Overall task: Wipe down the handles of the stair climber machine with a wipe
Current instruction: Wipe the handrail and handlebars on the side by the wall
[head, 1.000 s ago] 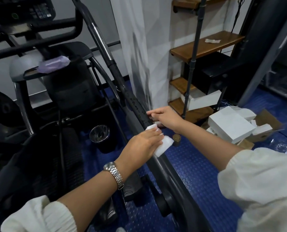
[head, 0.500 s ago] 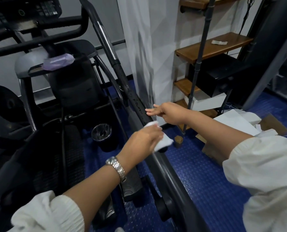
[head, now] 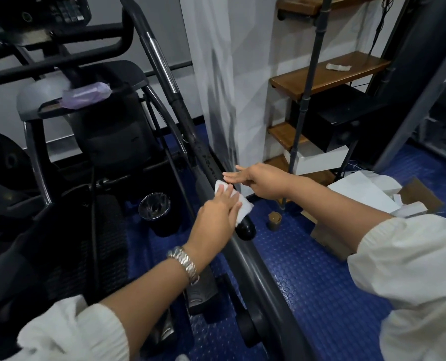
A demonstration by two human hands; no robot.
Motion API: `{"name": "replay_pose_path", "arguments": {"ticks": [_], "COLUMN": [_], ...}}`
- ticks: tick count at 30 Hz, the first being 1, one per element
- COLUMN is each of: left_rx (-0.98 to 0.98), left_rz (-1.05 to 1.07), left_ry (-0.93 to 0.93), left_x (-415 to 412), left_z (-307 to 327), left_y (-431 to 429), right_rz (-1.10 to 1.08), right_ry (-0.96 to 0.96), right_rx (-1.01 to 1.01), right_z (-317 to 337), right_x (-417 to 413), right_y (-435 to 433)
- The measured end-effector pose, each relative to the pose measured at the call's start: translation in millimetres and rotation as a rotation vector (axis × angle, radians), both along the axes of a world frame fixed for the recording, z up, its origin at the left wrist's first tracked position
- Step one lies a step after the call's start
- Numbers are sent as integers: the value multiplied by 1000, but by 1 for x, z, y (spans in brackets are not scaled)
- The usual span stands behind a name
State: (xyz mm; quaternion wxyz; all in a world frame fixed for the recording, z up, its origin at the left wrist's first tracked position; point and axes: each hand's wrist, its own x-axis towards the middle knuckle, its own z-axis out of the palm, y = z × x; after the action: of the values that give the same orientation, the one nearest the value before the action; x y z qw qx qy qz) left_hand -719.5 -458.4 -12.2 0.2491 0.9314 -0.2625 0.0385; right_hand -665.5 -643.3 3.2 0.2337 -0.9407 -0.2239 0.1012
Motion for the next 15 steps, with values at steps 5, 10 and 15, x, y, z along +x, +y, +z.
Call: {"name": "replay_pose_path", "arguments": {"ticks": [5, 10, 15], "left_rx": [-226, -219, -184], "left_rz": [37, 275, 196], "left_ry": [117, 251, 285], "left_x": [-37, -2, -33], "left_z": [-6, 4, 5], "left_y": [-5, -13, -9], "right_rz": [-16, -15, -58], "right_ry": [15, 25, 41], "right_rx": [22, 9, 4], "right_z": [2, 5, -9], "right_x": [1, 2, -2], "right_y": [0, 1, -1]}}
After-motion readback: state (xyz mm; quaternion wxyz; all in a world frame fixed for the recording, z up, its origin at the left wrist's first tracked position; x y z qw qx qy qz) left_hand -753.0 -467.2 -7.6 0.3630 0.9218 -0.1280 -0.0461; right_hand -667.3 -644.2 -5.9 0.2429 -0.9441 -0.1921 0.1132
